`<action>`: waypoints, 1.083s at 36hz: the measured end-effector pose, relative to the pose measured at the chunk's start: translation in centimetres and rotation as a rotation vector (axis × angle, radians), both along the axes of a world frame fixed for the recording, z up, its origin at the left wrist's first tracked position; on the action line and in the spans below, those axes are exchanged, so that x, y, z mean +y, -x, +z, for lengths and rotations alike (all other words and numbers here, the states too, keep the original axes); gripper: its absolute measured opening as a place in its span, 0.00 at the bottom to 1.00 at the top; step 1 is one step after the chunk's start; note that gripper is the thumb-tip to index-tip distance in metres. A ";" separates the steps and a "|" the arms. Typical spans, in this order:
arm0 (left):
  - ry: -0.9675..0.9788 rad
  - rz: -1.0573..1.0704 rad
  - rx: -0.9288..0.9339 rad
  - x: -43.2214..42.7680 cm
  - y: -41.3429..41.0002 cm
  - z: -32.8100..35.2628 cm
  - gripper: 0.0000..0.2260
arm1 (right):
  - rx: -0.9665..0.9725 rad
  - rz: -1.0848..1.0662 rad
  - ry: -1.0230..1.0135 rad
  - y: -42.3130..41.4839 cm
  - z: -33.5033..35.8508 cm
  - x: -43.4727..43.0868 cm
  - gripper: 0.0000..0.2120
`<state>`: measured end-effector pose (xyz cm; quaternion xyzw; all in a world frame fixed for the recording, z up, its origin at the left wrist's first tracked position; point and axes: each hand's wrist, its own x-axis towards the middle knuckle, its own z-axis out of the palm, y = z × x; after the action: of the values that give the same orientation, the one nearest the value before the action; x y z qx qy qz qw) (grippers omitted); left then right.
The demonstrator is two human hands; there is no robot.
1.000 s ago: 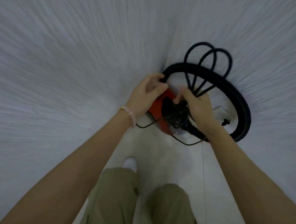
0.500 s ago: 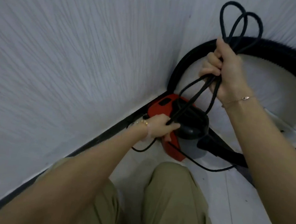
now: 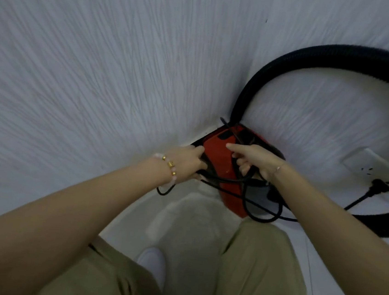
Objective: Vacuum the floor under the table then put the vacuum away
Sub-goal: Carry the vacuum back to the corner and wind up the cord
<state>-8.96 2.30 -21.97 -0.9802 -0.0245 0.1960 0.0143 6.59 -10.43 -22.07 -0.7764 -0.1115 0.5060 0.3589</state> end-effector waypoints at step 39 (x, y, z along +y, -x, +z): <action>0.337 -0.027 -0.408 -4.4 10.8 -14.3 0.29 | 0.395 0.157 0.051 6.7 -12.5 2.6 0.12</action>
<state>-19.81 -2.12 -36.23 -0.9882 0.0193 -0.0047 -0.1518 -0.07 -7.87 -34.57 -0.6601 -0.0863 0.6772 0.3134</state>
